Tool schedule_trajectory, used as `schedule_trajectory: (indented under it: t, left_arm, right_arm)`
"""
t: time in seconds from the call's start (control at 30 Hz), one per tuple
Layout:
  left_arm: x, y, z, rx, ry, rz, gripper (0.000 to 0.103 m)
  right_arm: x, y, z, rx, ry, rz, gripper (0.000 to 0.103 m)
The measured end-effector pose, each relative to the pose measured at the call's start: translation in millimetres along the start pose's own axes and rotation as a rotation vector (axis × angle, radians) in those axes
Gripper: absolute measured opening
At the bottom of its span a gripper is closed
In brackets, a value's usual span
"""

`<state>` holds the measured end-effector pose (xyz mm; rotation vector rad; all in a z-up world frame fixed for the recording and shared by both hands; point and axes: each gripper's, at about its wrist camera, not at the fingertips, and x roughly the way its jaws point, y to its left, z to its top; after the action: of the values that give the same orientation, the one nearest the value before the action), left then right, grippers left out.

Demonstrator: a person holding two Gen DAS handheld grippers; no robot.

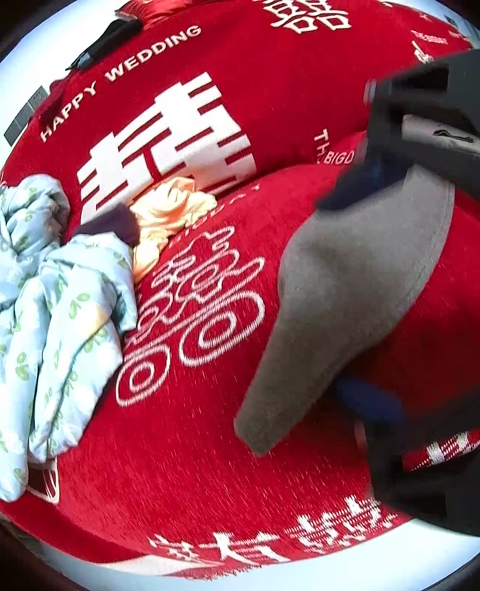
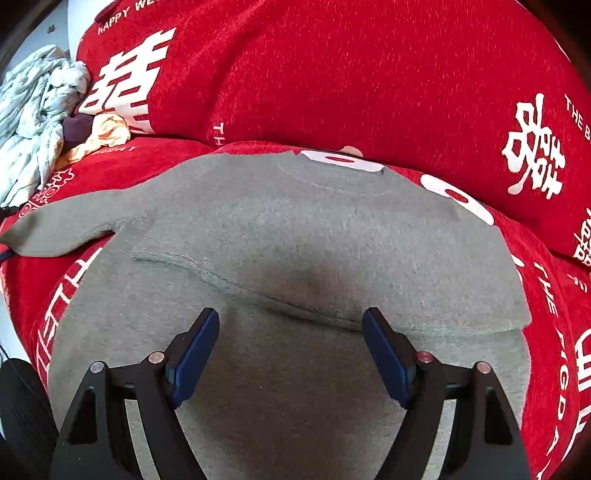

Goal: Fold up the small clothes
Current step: 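Grasp the other sleeve cuff with the left tool, then fold the sleeve with the left tool across the sweater back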

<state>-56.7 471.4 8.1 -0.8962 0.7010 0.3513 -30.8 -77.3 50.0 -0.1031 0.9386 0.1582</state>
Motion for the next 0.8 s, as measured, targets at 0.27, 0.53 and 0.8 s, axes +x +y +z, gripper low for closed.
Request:
schedule_trajectory:
  t: [0.27,0.53,0.8]
  left_arm:
    - [-3.5,-3.5,-2.1,0.044,-0.036,0.045,0.008]
    - [-30.6,-59.3,-2.6,0.224,-0.119,0.064,0.008]
    - [-37.9,-131.7,-25.2,0.425,-0.102,0.058,0.008]
  right_arm:
    - [3.8,0.8,7.1,0.001,0.006,0.006,0.082]
    - [15.8,25.9,49.1,-0.032,-0.02,0.052,0.082]
    - [79.5,100.2,100.3,-0.13,0.063,0.099,0.082]
